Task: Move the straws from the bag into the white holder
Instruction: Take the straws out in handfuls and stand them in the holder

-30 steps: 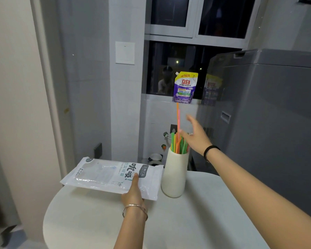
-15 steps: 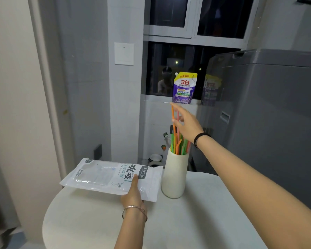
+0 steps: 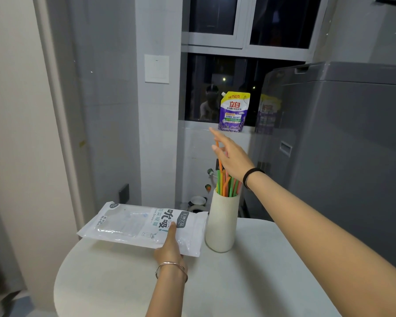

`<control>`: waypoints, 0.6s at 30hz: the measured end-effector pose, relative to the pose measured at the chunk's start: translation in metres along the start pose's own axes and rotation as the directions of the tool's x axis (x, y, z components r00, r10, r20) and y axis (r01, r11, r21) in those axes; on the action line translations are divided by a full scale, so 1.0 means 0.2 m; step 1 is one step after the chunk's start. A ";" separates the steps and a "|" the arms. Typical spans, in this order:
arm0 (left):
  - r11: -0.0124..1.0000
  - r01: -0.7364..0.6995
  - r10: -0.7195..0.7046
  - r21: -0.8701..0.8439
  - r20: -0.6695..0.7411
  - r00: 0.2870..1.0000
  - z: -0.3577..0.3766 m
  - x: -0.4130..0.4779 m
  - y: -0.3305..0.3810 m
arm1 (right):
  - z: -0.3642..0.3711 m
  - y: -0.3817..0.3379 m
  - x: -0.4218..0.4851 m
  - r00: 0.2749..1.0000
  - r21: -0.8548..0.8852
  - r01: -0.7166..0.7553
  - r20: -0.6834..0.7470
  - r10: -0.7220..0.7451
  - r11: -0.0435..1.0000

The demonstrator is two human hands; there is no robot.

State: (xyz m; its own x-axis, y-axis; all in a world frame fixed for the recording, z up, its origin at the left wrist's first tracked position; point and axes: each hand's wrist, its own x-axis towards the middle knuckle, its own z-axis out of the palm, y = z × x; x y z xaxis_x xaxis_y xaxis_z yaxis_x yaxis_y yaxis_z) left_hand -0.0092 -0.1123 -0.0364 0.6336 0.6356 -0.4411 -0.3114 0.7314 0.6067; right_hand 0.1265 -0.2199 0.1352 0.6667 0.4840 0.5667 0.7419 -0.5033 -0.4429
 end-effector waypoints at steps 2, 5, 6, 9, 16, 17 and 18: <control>1.000 -0.001 0.001 -0.010 0.007 1.000 0.00 -0.01 0.00 | 0.00 0.01 0.00 0.999 -0.175 0.003 0.043 0.004 0.985; 1.000 -0.007 0.008 -0.018 0.011 1.000 0.00 -0.01 0.01 | 0.02 0.07 -0.06 0.985 -0.277 -0.079 0.128 0.118 0.958; 1.000 -0.009 0.009 -0.019 0.012 1.000 0.00 -0.01 0.01 | 0.03 0.09 -0.09 0.972 -0.295 -0.098 0.175 0.154 0.951; 1.000 -0.006 0.006 -0.021 0.016 1.000 0.00 -0.01 0.02 | 0.06 0.14 -0.15 0.943 -0.469 -0.019 0.286 0.172 0.883; 0.999 -0.014 0.014 -0.030 0.011 1.000 0.00 -0.02 0.01 | 0.03 0.10 -0.10 0.993 -0.419 -0.001 0.108 0.050 0.908; 0.999 -0.014 0.014 -0.030 0.009 1.000 0.00 -0.02 0.01 | 0.03 0.10 -0.10 0.990 -0.433 -0.003 0.125 0.063 0.901; 0.999 -0.012 0.012 -0.030 0.009 1.000 0.00 -0.02 0.01 | 0.04 0.10 -0.10 0.983 -0.452 -0.010 0.158 0.090 0.892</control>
State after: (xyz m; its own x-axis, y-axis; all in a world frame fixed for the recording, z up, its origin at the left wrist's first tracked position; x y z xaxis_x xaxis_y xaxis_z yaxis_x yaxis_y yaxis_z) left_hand -0.0122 -0.1132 -0.0326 0.6361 0.6422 -0.4277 -0.3401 0.7310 0.5916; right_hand 0.1277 -0.2343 0.1091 0.7339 0.5435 0.4075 0.6236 -0.7769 -0.0869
